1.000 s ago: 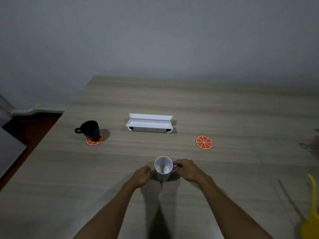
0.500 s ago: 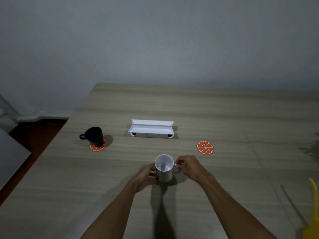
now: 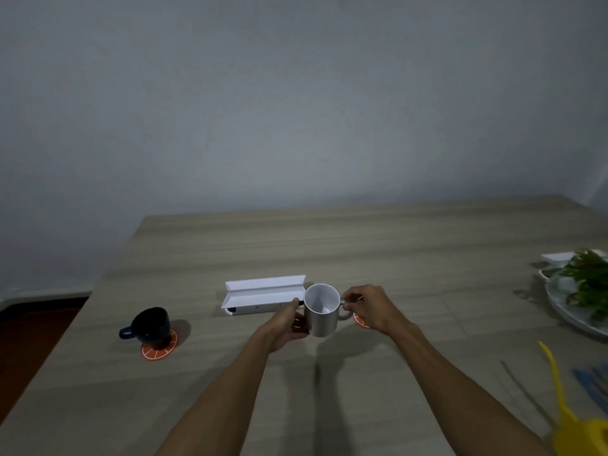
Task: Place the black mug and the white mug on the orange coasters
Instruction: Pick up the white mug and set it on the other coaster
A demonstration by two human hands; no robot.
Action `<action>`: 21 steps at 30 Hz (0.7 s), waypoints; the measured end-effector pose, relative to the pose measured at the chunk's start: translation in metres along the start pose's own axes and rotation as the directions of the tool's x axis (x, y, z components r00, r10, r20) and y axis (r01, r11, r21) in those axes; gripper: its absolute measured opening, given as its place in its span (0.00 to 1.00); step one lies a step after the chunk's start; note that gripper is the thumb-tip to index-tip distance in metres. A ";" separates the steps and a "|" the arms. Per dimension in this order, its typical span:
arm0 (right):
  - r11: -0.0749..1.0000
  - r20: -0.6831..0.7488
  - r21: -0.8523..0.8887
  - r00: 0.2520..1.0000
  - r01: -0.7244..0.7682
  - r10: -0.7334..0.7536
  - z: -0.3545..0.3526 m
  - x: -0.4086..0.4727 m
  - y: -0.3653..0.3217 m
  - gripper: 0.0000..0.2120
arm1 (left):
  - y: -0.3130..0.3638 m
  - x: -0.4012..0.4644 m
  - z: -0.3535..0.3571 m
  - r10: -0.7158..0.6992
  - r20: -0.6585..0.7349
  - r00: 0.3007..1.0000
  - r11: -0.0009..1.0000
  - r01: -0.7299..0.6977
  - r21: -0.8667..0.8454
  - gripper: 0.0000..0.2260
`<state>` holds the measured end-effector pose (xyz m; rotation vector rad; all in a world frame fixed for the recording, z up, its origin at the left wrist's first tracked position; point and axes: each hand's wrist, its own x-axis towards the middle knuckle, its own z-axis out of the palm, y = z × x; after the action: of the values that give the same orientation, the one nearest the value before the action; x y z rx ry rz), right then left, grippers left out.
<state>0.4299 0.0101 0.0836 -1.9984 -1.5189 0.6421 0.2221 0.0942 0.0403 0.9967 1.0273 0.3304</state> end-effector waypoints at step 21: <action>0.984 0.027 0.089 0.988 -0.152 0.150 -0.042 0.110 0.186 0.07 | -0.017 0.194 0.133 -0.121 -0.072 0.990 0.992 0.119 -0.030 0.20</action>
<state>0.6168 0.0704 -0.0152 -2.0561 -1.3334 0.7810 0.4293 0.1404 -0.0620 0.9006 1.1424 0.2822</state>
